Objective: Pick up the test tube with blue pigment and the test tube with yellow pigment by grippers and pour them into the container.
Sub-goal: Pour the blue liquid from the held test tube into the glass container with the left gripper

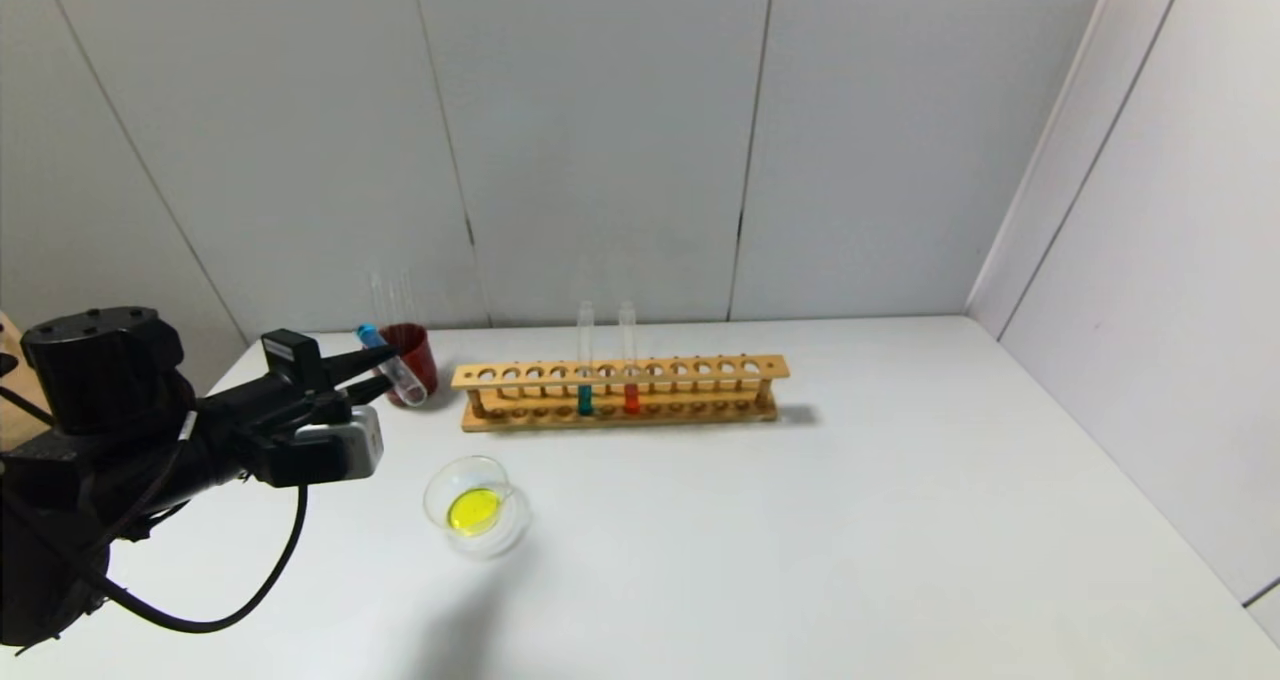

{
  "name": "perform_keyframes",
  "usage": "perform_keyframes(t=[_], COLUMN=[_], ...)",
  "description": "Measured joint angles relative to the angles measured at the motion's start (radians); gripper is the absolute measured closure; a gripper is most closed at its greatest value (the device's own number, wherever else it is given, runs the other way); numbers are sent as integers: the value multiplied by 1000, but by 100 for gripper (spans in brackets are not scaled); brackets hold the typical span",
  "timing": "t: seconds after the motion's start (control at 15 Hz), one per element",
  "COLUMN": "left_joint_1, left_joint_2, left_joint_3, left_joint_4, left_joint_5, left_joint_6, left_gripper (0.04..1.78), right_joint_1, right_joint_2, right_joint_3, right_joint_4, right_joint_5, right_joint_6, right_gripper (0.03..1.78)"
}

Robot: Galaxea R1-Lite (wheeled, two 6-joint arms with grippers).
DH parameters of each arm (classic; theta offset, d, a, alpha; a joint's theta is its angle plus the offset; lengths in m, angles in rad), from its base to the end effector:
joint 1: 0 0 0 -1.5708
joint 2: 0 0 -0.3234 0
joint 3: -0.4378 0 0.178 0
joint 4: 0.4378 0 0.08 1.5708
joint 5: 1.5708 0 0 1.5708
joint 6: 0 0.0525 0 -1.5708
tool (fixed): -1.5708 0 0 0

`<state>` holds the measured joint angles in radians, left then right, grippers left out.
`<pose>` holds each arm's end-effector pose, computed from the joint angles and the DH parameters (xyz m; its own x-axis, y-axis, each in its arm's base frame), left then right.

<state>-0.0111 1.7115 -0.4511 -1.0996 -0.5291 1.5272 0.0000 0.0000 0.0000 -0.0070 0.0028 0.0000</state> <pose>0.2898 -0.0297 0.1697 0.8465 -0.5142 -0.1382 0.1821 0.0356 0.9826 -0.0297 0.0001 0.0764 1.0000 0.0028 0.0070 -0.0028 1.0000 0.0000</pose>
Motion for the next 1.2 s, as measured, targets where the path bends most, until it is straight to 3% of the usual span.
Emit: perform_keyframes(t=[1.2], left_joint_1=[73], left_joint_2=[124], left_joint_3=[-58], left_joint_4=[0], left_joint_5=[-63], left_joint_6=[196], left_gripper=[152], right_joint_1=[0], right_joint_2=[0], right_joint_3=[0], right_joint_4=[0], right_joint_5=[0], right_joint_6=[0], right_gripper=[6])
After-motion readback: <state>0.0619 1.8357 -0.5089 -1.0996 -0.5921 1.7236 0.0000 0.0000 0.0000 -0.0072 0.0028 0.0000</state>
